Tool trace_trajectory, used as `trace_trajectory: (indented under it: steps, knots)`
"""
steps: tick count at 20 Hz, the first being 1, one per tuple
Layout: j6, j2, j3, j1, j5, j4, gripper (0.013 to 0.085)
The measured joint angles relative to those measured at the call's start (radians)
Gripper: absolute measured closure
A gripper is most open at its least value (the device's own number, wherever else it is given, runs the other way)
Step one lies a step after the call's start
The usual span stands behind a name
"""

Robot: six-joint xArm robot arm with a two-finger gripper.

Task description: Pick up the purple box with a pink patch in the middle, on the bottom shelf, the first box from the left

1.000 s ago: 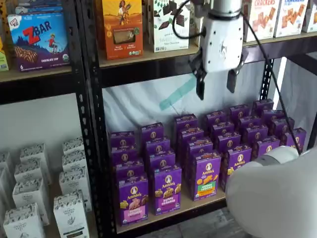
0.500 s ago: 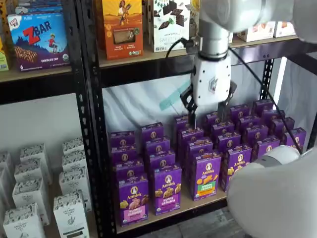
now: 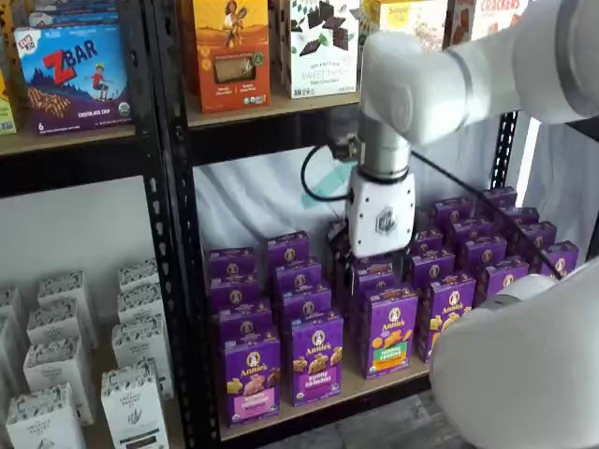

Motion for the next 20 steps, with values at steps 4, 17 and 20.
trace_trajectory:
  steps: [4, 17, 20]
  knots:
    - [-0.001, 0.073, 0.054, -0.002, -0.137, 0.003, 0.013]
    - [0.027, 0.489, 0.078, 0.003, -0.604, -0.022, 0.013]
    - [0.035, 0.593, 0.05, 0.011, -0.68, -0.023, 0.013]
